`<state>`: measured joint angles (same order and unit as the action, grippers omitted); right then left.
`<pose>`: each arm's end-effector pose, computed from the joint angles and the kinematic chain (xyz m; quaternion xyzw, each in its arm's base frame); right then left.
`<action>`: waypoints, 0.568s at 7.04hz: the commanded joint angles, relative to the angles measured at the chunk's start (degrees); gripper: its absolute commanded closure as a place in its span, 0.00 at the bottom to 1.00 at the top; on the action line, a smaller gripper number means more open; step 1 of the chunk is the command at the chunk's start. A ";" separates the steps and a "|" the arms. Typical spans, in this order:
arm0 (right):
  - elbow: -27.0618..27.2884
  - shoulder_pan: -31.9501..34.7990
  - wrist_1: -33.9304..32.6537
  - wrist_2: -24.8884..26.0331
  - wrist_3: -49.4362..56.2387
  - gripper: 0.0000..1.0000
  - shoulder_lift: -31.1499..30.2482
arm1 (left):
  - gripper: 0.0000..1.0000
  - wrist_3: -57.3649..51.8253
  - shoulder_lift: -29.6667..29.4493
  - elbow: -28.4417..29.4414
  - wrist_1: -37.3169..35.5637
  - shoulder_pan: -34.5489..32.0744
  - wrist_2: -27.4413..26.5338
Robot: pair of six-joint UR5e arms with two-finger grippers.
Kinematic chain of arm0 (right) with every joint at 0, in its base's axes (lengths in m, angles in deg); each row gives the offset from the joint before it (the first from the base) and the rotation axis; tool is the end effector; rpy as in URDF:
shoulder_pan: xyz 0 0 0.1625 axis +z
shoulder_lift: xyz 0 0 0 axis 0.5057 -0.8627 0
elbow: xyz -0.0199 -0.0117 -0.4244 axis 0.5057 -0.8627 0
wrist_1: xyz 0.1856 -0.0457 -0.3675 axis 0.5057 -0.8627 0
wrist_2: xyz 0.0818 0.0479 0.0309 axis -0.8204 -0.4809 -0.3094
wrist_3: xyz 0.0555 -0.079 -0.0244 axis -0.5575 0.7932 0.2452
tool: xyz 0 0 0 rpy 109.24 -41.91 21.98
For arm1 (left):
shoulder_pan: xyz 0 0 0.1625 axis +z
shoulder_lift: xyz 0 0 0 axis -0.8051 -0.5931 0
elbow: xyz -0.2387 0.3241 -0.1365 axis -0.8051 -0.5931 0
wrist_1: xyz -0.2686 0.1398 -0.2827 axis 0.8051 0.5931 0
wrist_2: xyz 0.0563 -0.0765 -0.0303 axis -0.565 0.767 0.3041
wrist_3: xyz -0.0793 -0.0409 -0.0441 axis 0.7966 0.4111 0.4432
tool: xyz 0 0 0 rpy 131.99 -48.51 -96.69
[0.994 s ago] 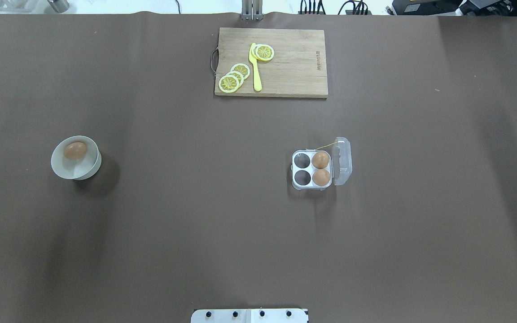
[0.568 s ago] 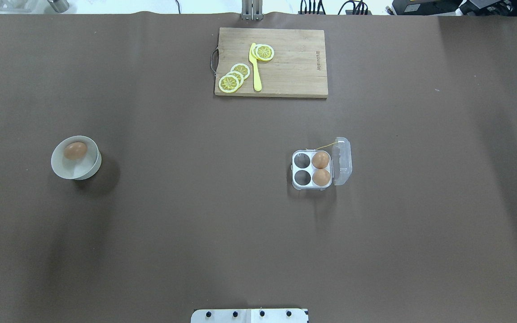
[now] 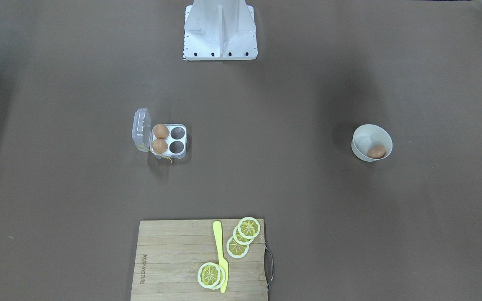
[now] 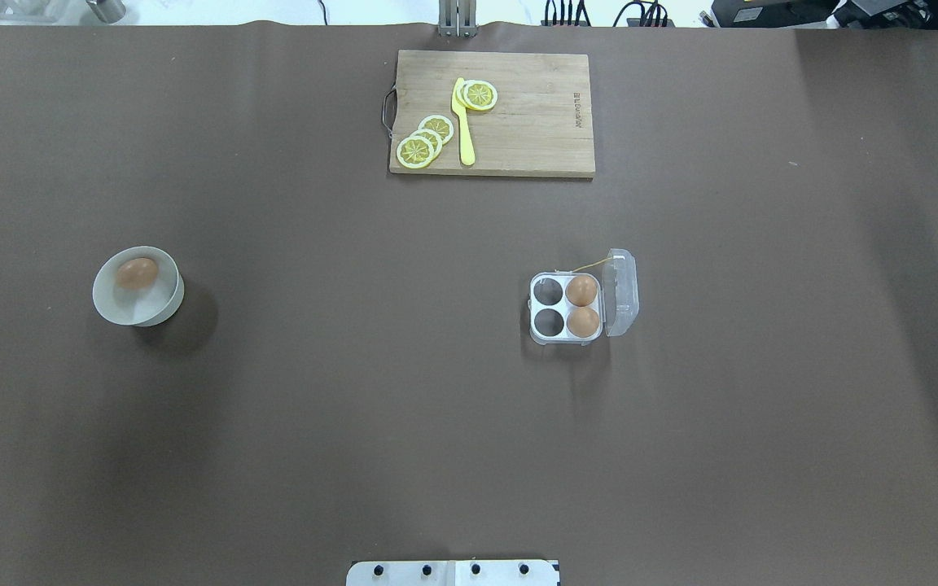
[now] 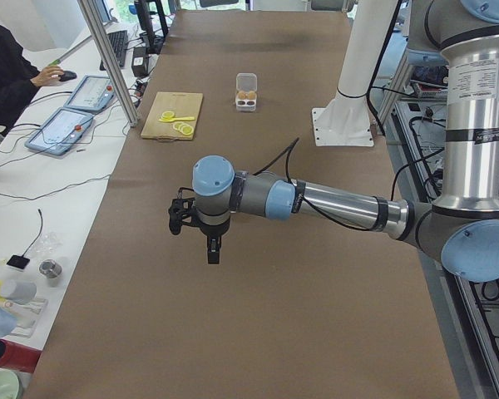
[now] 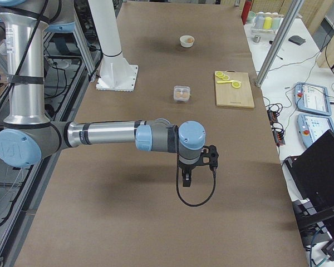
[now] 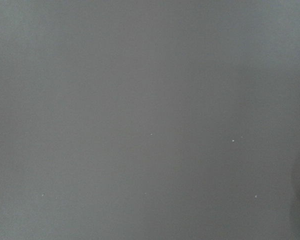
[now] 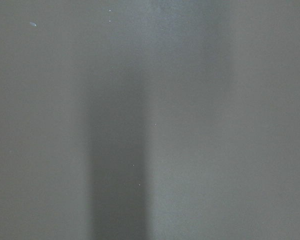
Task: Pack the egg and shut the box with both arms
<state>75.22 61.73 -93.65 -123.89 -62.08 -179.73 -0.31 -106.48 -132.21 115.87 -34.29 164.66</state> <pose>0.0756 -0.4661 0.6122 0.0173 -0.4130 -0.0064 0.9105 -0.0432 -0.4798 0.5471 0.0445 0.4055 -0.0458 0.9119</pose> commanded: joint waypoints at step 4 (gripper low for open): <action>-0.25 0.00 0.00 -1.26 0.00 0.00 -0.05 | 0.02 27.39 -10.76 -1.69 5.10 17.55 -1.17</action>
<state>75.03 61.73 -93.65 -125.05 -62.06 -179.77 14.15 -114.77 -133.19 117.67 -23.02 168.03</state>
